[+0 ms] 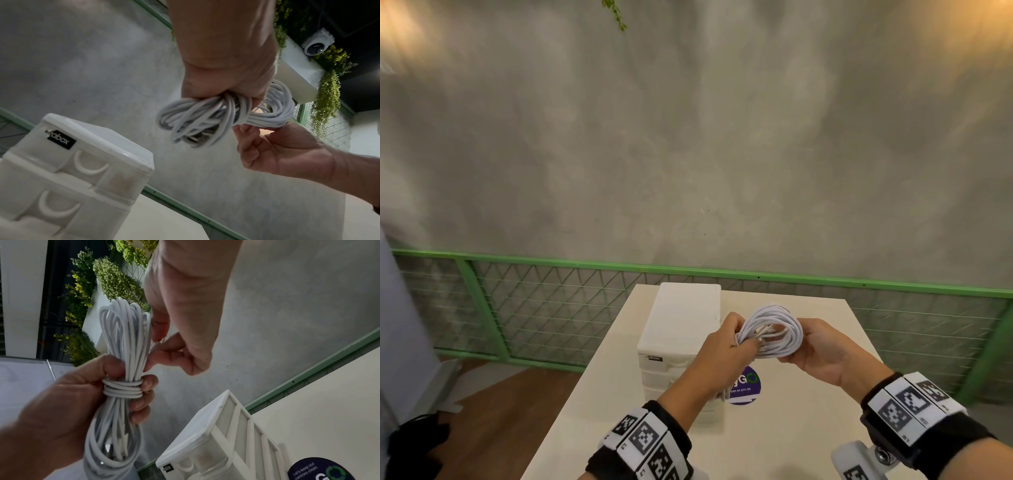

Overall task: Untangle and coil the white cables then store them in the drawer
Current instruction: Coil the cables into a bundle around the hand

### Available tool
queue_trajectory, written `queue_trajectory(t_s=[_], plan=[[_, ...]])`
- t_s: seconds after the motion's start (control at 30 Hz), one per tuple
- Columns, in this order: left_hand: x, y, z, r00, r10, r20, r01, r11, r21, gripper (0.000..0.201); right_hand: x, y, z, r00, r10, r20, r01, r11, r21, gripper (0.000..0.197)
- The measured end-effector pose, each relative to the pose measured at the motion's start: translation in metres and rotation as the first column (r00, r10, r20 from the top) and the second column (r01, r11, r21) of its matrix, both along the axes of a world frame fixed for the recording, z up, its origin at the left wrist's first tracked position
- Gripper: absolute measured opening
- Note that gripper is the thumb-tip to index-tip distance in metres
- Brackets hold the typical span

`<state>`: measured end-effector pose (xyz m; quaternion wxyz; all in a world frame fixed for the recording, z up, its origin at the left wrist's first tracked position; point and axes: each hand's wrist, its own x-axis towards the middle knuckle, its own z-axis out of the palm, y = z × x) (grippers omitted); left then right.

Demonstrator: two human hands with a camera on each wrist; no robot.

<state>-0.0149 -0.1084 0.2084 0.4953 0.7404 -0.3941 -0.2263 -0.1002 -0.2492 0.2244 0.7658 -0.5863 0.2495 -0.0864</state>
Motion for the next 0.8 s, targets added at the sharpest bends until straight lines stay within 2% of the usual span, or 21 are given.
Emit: queue_trajectory(t_s=[0.17, 0.3, 0.5, 0.57, 0.67, 0.73, 0.77, 0.8], plan=[[-0.0002, 0.0018, 0.0017, 0.999, 0.000, -0.048, -0.001, 1.000, -0.015, 0.005, -0.0056, 0.0025, 0.0018, 0.998, 0.051, -0.034, -0.050, 0.999, 0.016, 0.042], [0.0015, 0.0006, 0.0030, 1.000, 0.014, -0.019, -0.014, 1.000, 0.022, 0.027, -0.0054, 0.0046, 0.0040, 0.998, 0.041, -0.042, -0.040, 0.999, 0.026, 0.039], [0.0035, -0.0006, 0.0010, 0.997, 0.025, -0.077, -0.021, 0.998, 0.057, 0.033, -0.0083, 0.0042, 0.0047, 0.992, 0.130, -0.004, -0.130, 0.991, -0.038, 0.031], [0.0057, -0.0013, 0.0013, 0.997, 0.055, -0.058, -0.051, 0.997, 0.059, 0.031, -0.0079, 0.0017, 0.0053, 0.989, 0.138, 0.048, -0.139, 0.990, 0.029, 0.029], [0.0075, -0.0036, 0.0019, 0.996, 0.090, -0.022, -0.089, 0.994, 0.060, 0.027, -0.0078, -0.0039, 0.0038, 0.981, 0.148, 0.124, -0.163, 0.979, 0.119, 0.039], [0.0069, -0.0049, 0.0019, 0.993, 0.116, -0.001, -0.116, 0.992, 0.054, 0.028, -0.0081, -0.0004, 0.0039, 0.975, 0.186, 0.122, -0.192, 0.981, 0.038, 0.054], [0.0061, -0.0061, 0.0017, 0.992, 0.126, 0.003, -0.126, 0.991, 0.050, 0.030, -0.0070, 0.0025, 0.0035, 0.980, 0.175, 0.095, -0.171, 0.984, -0.049, 0.054], [0.0050, -0.0077, 0.0013, 0.991, 0.132, -0.002, -0.132, 0.990, 0.045, 0.031, -0.0046, 0.0054, 0.0021, 0.990, 0.122, 0.065, -0.112, 0.983, -0.143, 0.046]])
